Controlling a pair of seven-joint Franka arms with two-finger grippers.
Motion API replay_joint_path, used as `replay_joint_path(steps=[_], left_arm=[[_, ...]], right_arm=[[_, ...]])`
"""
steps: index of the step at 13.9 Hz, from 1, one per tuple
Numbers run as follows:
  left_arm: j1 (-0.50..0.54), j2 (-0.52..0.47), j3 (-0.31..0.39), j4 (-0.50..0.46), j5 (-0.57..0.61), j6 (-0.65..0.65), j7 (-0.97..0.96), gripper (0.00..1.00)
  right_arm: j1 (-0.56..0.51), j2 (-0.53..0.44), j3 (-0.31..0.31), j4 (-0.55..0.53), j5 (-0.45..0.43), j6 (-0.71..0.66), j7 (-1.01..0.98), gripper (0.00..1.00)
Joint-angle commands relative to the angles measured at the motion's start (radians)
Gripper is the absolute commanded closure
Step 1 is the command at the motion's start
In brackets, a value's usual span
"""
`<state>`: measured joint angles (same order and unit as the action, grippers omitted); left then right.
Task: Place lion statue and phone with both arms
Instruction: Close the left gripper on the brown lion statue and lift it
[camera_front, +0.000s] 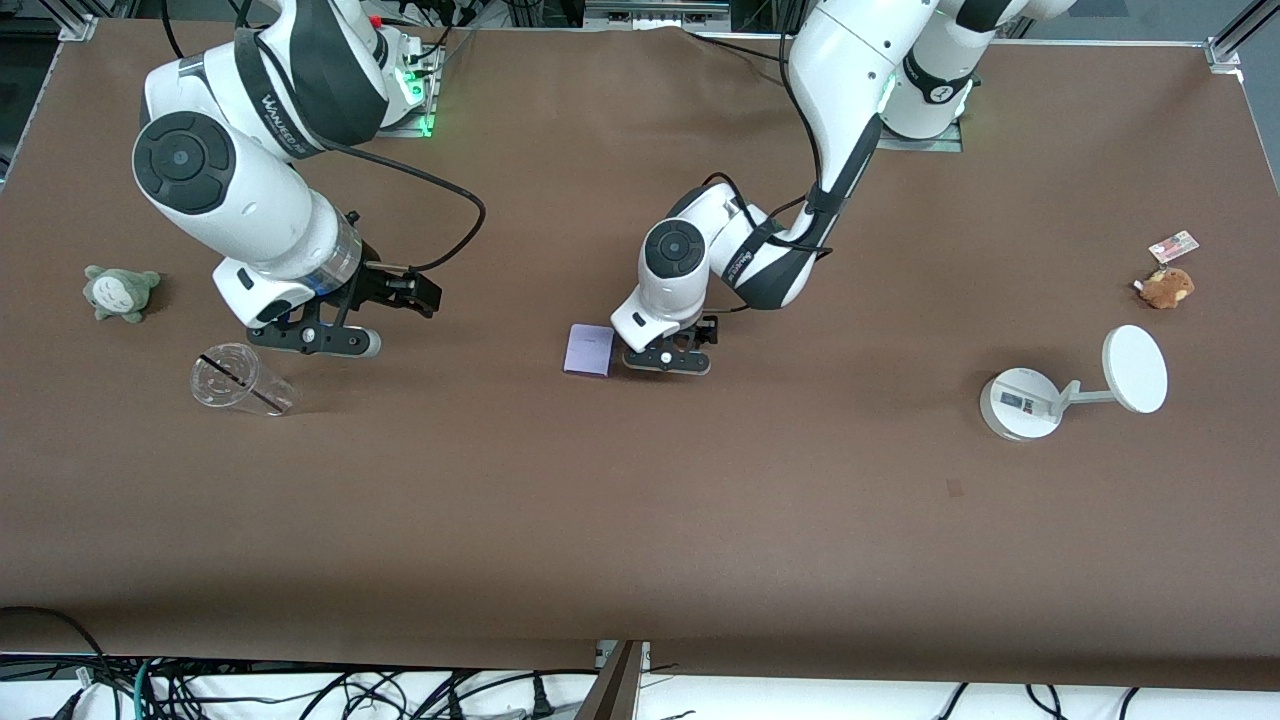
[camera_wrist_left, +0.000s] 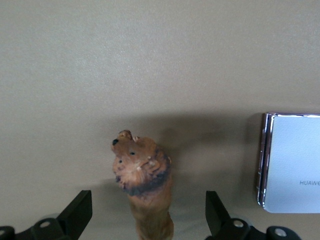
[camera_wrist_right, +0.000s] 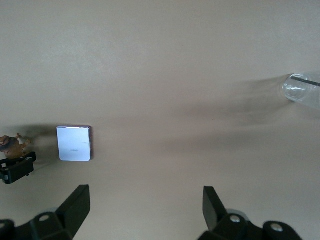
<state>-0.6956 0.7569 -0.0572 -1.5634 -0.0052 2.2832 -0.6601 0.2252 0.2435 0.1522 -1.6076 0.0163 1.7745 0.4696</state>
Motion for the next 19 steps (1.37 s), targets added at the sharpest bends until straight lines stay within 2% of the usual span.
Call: replay_joint_path(steps=[1,4,5,6,7,10,12,14,17,19], left_arm=[[-0.007,-0.013,0.011,-0.004,0.016,0.01,0.007,0.0],[-0.004,-0.011,0.02,-0.001,0.014,0.01,0.007,0.0],[-0.005,-0.011,0.022,-0.001,0.014,0.01,0.007,0.07],[-0.005,-0.013,0.022,0.0,0.007,0.01,-0.009,0.32],[-0.005,-0.013,0.022,0.0,0.004,0.01,-0.012,0.45],[-0.005,-0.016,0.022,0.0,-0.001,0.005,-0.016,0.79],[-0.005,-0.016,0.023,0.0,-0.001,0.004,-0.016,0.92],[-0.002,-0.016,0.023,0.0,-0.001,0.004,-0.013,1.0],[0.037,-0.048,0.023,-0.001,-0.001,-0.014,0.011,1.0],[0.094,-0.092,0.022,-0.013,-0.002,-0.075,0.106,1.0]], right_arm=[[-0.003,-0.013,0.001,0.012,-0.002,-0.02,0.011,0.0],[-0.003,-0.023,0.001,0.012,-0.001,-0.03,0.014,0.0],[-0.003,-0.026,0.001,0.011,-0.001,-0.03,0.014,0.0],[-0.003,-0.027,0.001,0.011,-0.001,-0.033,0.012,0.0],[-0.003,-0.027,0.001,0.012,-0.001,-0.049,0.009,0.0],[-0.004,-0.026,-0.006,0.017,-0.001,-0.043,-0.006,0.0],[-0.004,-0.021,-0.013,0.029,-0.001,-0.041,-0.009,0.0],[-0.006,-0.019,-0.014,0.029,-0.002,-0.041,-0.009,0.0],[-0.004,-0.019,-0.019,0.031,-0.001,-0.041,-0.011,0.0],[-0.004,-0.019,-0.019,0.031,-0.001,-0.04,-0.011,0.0]])
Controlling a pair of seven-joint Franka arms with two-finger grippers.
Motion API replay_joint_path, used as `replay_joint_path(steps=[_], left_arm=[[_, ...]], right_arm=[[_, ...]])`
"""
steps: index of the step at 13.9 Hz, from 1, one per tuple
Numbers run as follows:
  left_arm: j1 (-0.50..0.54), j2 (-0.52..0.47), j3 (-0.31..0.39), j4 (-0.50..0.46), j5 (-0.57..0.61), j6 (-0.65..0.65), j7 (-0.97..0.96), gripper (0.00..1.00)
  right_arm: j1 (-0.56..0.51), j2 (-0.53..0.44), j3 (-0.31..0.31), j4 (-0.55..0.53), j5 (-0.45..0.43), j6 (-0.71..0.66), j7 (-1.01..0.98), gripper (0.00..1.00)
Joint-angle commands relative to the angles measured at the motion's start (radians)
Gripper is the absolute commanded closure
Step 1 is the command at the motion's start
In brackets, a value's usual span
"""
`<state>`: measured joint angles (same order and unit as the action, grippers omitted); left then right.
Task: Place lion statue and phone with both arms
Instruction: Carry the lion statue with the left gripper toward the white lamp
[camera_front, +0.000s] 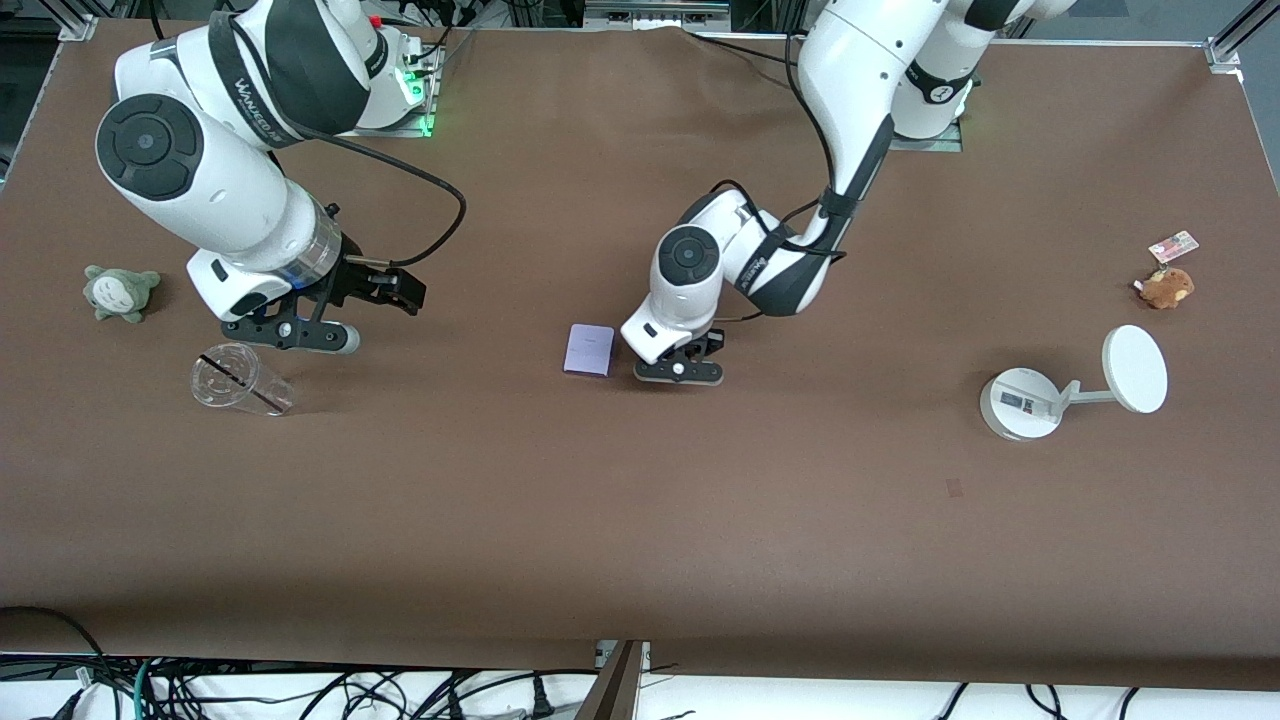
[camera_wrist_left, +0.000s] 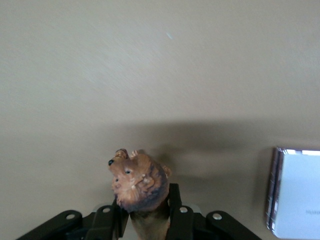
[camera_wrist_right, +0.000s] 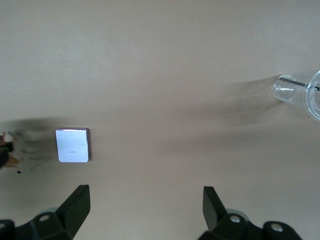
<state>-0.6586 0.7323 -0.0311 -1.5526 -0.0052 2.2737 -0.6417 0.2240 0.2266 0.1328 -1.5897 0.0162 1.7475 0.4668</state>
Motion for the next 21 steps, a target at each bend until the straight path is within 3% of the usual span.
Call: replay_joint_path(steps=[1,6,9,12,17,21], left_arm=[[0.088,-0.089,-0.004,-0.029,-0.003,-0.107,0.146,1.0],[0.311,-0.188,0.009,-0.156,-0.003,-0.138,0.425,0.99],[0.35,-0.206,0.107,-0.188,-0.003,-0.138,0.496,0.99],[0.436,-0.206,0.132,-0.211,-0.057,-0.137,0.608,0.99],[0.445,-0.186,0.258,-0.244,-0.239,-0.122,0.87,0.98],[0.444,-0.16,0.277,-0.244,-0.239,-0.091,0.883,0.98]], right_arm=[[-0.003,-0.001,0.001,0.013,-0.001,-0.013,-0.007,0.0],[-0.003,-0.001,-0.001,0.013,-0.002,-0.022,-0.017,0.0],[-0.005,-0.001,-0.001,0.013,-0.002,-0.013,-0.019,0.0],[-0.006,0.0,-0.001,0.013,-0.001,-0.011,-0.019,0.0],[-0.008,0.004,-0.001,0.013,-0.001,-0.009,-0.02,0.0],[-0.008,0.007,-0.001,0.013,-0.001,-0.009,-0.019,0.0]])
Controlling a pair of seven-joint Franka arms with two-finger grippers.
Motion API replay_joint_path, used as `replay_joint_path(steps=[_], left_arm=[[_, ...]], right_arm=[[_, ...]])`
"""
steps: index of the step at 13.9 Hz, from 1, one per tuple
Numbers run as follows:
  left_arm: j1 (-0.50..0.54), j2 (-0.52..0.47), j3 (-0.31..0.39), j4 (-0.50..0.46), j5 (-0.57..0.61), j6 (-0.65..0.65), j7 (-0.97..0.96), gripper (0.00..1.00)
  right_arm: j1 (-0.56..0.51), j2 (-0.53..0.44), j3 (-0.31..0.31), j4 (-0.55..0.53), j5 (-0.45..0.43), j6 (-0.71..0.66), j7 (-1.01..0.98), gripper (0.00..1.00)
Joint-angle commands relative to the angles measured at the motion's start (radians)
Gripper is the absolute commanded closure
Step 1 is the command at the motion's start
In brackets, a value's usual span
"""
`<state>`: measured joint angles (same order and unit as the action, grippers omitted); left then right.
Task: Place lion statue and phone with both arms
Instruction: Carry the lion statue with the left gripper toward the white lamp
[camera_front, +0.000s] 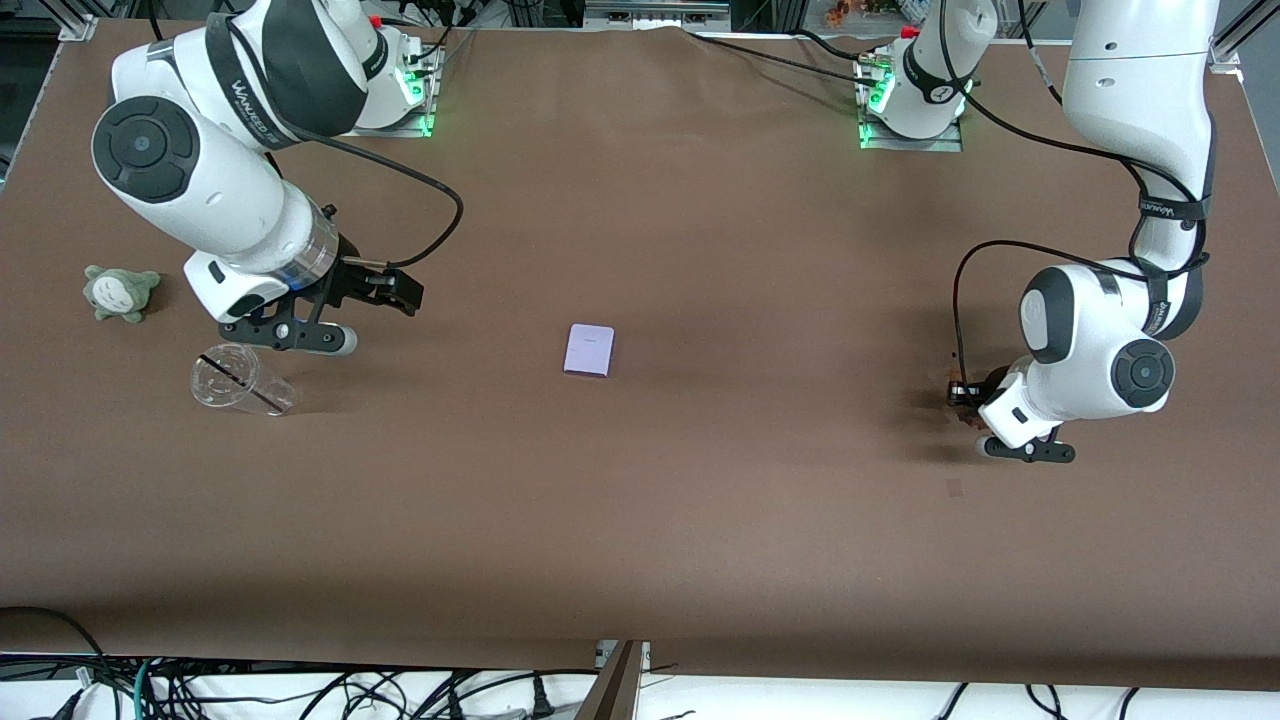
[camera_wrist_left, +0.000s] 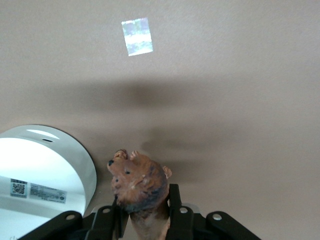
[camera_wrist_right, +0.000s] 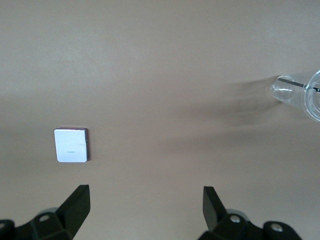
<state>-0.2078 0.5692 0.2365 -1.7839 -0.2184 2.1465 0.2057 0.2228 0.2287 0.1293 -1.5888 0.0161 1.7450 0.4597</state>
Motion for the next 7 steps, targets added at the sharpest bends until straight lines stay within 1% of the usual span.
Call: replay_joint_path(steps=[1,7], left_arm=[[-0.01,0.014,0.009,-0.012,-0.019,0.053,0.035,0.98],[-0.042,0.037,0.011,-0.003,-0.015,0.075,-0.002,0.98]], right_arm=[[-0.007,0.004,0.003,0.012,-0.001,-0.007,-0.013,0.0],[-0.007,0.004,0.003,0.012,-0.001,-0.007,-0.013,0.0]])
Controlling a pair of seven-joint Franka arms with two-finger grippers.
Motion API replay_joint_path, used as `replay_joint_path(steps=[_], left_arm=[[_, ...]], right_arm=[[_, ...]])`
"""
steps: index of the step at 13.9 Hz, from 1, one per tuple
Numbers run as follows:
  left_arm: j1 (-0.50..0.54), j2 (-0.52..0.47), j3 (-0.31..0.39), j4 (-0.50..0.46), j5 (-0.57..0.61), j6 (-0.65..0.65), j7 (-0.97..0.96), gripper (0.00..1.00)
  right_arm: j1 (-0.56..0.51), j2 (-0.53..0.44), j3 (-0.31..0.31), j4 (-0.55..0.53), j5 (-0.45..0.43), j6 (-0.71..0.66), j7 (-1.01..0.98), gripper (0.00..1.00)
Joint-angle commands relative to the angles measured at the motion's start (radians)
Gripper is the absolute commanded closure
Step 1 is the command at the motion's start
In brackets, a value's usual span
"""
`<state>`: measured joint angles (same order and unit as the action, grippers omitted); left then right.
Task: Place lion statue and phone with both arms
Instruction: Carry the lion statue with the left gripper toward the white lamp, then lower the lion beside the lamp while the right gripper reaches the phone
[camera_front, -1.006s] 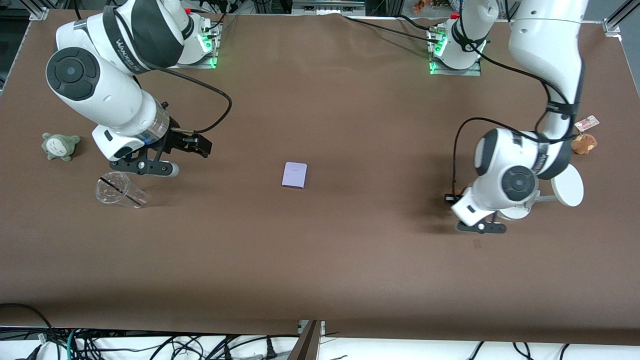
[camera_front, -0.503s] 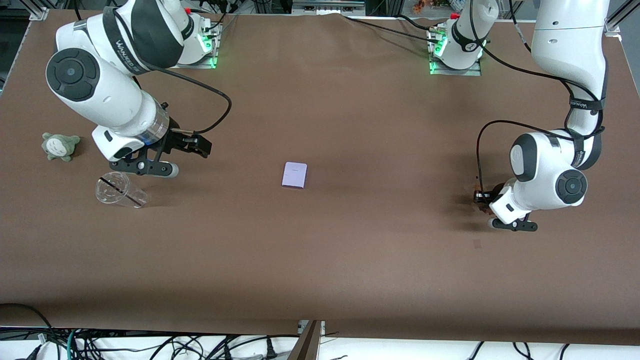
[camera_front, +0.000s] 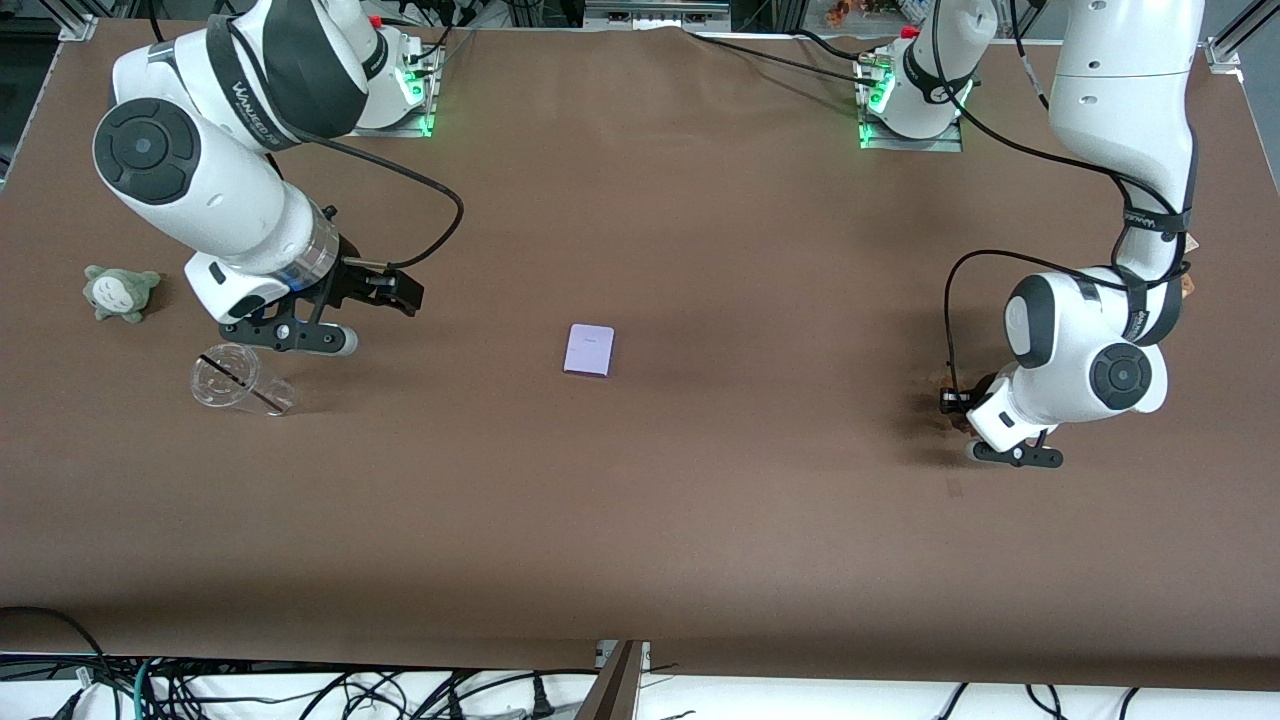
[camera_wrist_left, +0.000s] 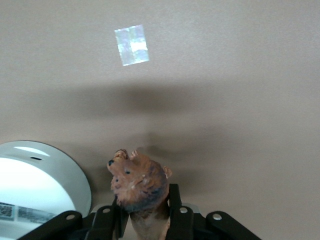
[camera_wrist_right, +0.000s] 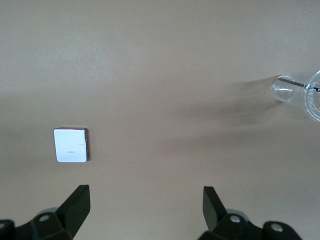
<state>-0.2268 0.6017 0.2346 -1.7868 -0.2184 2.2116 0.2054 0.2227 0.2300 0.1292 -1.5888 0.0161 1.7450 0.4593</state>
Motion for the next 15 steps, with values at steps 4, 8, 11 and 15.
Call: replay_joint_path(steps=[4,8,11,15], left_arm=[[-0.032,0.013,0.012,0.0,0.013,0.02,-0.012,0.97],[-0.035,0.018,0.011,-0.011,0.019,0.059,-0.014,0.96],[-0.037,0.017,0.012,-0.029,0.022,0.059,-0.015,0.95],[-0.052,0.004,0.012,-0.06,0.022,0.057,-0.015,0.94]], right_arm=[[-0.006,0.005,0.003,0.013,-0.001,-0.007,-0.013,0.0],[-0.006,0.003,0.003,0.012,-0.001,-0.007,-0.013,0.0],[-0.005,0.003,0.003,0.013,0.001,-0.002,-0.013,0.0],[0.007,0.012,0.006,0.01,0.008,0.027,-0.002,0.0]])
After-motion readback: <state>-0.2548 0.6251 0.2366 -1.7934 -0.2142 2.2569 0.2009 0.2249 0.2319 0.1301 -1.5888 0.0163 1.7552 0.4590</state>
